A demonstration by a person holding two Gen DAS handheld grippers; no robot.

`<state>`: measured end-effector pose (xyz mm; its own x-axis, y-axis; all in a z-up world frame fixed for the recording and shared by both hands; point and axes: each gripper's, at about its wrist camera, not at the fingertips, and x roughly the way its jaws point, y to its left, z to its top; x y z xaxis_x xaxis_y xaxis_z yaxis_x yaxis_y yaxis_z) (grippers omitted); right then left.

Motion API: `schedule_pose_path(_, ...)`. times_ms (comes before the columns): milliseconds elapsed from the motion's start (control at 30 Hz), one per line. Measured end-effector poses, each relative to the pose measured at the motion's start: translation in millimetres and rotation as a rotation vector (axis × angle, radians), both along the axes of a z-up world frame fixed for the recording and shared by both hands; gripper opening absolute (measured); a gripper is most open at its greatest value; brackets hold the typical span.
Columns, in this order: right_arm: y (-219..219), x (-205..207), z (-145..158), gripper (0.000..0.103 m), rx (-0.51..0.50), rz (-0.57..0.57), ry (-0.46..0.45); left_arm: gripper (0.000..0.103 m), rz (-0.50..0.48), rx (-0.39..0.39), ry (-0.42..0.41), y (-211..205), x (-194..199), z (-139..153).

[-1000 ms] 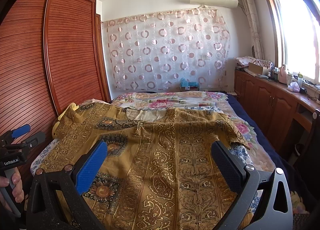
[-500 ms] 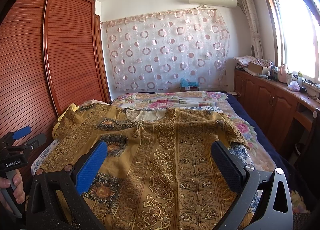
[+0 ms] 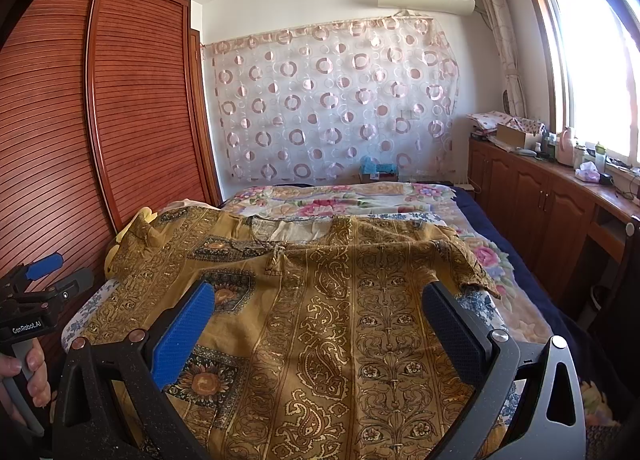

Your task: Fold small clothes

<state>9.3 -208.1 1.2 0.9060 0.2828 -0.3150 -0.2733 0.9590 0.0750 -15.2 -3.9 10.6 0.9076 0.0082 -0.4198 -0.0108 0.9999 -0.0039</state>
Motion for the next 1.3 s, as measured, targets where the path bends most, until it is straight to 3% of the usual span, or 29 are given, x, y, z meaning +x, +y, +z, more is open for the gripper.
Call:
schedule_pose_path(333, 6, 6, -5, 0.103, -0.005, 0.034, 0.022, 0.103, -0.015, -0.014, 0.070, 11, 14, -17)
schedule_pose_path(1067, 36, 62, -22, 0.103, -0.066, 0.214, 0.111, 0.103, 0.039, 0.009, 0.200, 99, 75, -40)
schedule_pose_path(1300, 45, 79, -27, 0.103, -0.097, 0.266, 0.157, 0.097, 0.026, -0.088, 0.221, 143, 92, -41)
